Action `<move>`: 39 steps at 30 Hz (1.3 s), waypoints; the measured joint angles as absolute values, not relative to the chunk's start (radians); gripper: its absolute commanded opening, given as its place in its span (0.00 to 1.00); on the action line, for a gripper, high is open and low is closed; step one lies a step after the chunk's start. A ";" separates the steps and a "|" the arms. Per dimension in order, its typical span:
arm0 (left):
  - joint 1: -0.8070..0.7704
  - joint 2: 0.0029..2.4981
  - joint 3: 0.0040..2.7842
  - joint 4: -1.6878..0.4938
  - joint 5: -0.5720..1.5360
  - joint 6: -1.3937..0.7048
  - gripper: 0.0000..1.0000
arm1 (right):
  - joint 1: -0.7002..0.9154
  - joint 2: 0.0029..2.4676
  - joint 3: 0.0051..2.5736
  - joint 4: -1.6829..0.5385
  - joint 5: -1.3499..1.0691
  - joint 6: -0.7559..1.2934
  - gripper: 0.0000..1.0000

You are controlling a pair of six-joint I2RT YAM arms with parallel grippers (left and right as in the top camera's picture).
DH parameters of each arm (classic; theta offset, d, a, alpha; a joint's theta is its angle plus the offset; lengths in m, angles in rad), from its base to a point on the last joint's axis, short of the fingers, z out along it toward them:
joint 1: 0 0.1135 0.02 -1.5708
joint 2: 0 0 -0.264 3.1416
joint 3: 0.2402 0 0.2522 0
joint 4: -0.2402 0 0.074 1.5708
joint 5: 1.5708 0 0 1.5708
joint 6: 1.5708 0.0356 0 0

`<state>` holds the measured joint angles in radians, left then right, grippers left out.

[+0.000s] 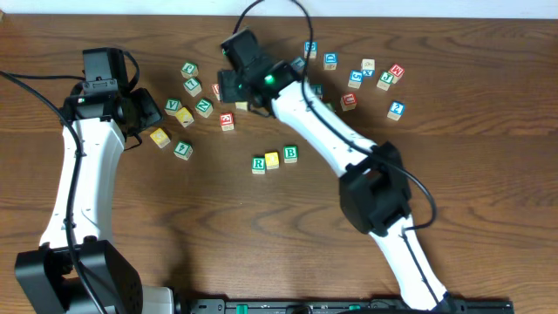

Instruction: Spell out ROBOT

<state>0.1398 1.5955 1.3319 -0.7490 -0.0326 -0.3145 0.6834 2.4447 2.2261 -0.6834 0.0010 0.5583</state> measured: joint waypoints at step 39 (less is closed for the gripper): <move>0.140 1.596 1.332 -0.748 -0.033 -0.315 0.63 | 0.688 2.595 2.226 -0.638 0.133 0.586 0.32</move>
<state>0.1398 1.5955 1.3319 -0.7479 -0.0326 -0.3145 0.6880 2.5946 2.2257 -0.6384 0.1326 0.5861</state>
